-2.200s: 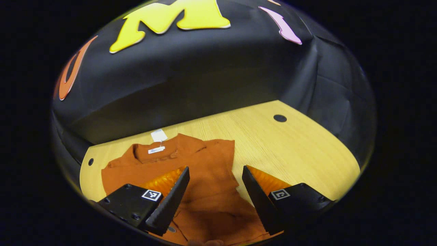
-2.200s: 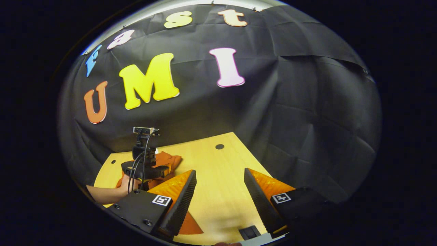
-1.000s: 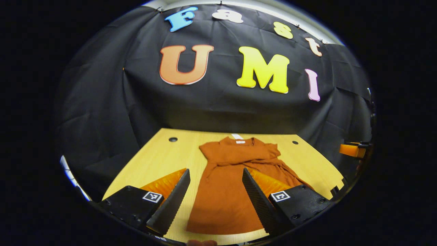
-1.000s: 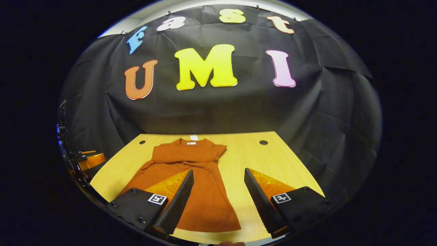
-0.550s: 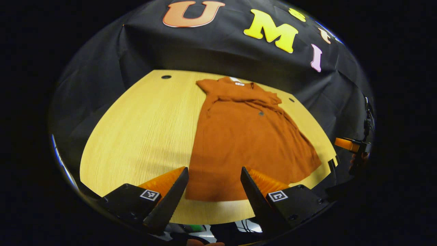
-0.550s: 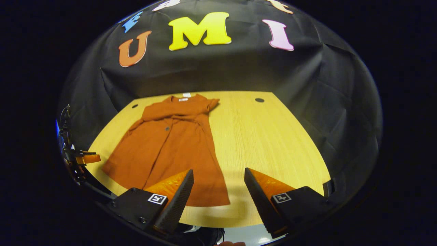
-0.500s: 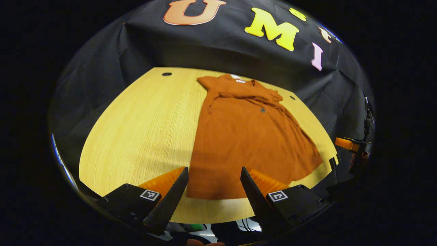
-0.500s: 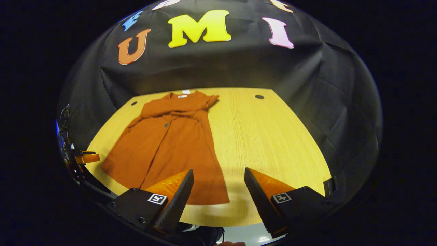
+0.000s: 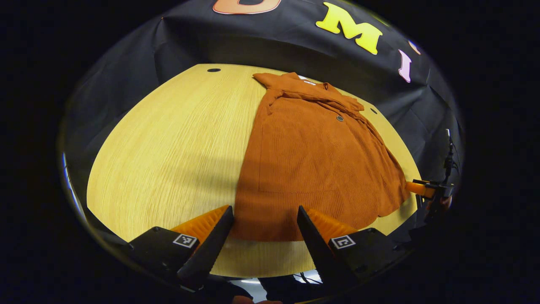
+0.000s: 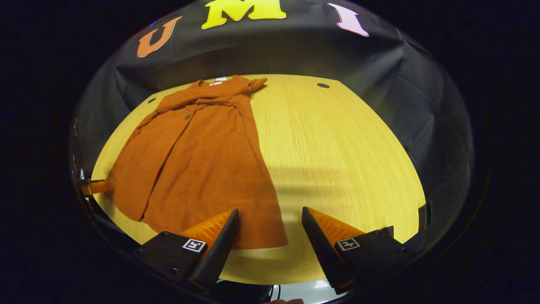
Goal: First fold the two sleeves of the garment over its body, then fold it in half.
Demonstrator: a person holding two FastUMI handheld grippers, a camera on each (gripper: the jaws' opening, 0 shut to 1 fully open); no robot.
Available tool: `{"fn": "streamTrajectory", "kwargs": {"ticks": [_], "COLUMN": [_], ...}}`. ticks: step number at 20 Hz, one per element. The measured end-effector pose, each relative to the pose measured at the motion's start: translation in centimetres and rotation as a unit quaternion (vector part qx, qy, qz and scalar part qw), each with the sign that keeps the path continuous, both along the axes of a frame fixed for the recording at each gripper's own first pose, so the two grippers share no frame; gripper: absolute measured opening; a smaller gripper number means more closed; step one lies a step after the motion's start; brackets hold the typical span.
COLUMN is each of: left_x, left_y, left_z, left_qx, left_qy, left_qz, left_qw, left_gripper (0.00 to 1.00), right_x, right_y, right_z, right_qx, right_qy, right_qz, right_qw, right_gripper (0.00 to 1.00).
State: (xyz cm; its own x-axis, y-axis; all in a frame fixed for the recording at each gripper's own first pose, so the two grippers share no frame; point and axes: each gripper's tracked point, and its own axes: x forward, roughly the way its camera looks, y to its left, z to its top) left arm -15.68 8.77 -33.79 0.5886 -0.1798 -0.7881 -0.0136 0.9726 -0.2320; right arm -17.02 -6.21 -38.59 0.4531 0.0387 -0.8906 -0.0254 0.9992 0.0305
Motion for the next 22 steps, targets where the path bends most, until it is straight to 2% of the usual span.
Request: {"fn": "streamTrajectory", "kwargs": {"ticks": [2, 3, 4, 5, 7, 8, 9, 10, 11, 17, 22], "left_x": [0.0, 0.2, 0.2, 0.4, 0.9, 1.1, 1.0, 1.1, 1.3, 5.4, 11.8], "left_y": [-0.5, -0.5, -0.8, -0.9, -0.7, -0.8, -0.7, -0.8, -1.0, -1.7, -2.1], "left_z": [-0.2, -0.4, -0.3, -0.4, -0.6, -0.9, -0.9, -0.6, 0.1, 7.3, 15.1], "left_qx": [-0.001, 0.001, -0.009, -0.020, -0.035, -0.038, -0.038, -0.040, -0.044, -0.057, -0.065], "left_qy": [0.000, -0.002, -0.002, 0.004, 0.013, 0.014, 0.019, 0.019, 0.014, -0.052, -0.119], "left_qz": [-0.006, -0.004, -0.001, 0.009, 0.036, 0.042, 0.043, 0.042, 0.039, 0.018, 0.005], "left_qw": [1.000, 1.000, 1.000, 1.000, 0.999, 0.998, 0.998, 0.998, 0.998, 0.997, 0.991], "left_gripper": [0.96, 0.90, 0.86, 0.77, 0.48, 0.28, 0.09, 0.07, 0.03, 0.03, 0.03], "right_x": [-0.7, -0.3, -0.1, 0.0, 0.3, 0.4, 0.4, 0.6, 0.9, 6.7, 14.4], "right_y": [0.7, 0.9, 1.0, 1.3, 2.0, 2.0, 2.1, 2.2, 2.2, 1.4, 2.2], "right_z": [-0.4, -0.6, -0.8, -0.7, -0.6, -0.7, -0.7, -0.6, 0.2, 6.7, 14.1], "right_qx": [0.016, 0.019, 0.020, 0.030, 0.045, 0.046, 0.049, 0.055, 0.065, 0.130, 0.170], "right_qy": [0.014, 0.011, 0.014, 0.014, 0.019, 0.024, 0.031, 0.031, 0.029, -0.030, -0.107], "right_qz": [-0.006, -0.021, -0.021, -0.016, -0.028, -0.031, -0.031, -0.035, -0.041, -0.084, -0.070], "right_qw": [1.000, 1.000, 0.999, 0.999, 0.998, 0.998, 0.998, 0.997, 0.997, 0.987, 0.977], "right_gripper": [0.96, 0.96, 0.82, 0.76, 0.32, 0.10, 0.05, 0.07, 0.01, 0.01, 0.01]}}
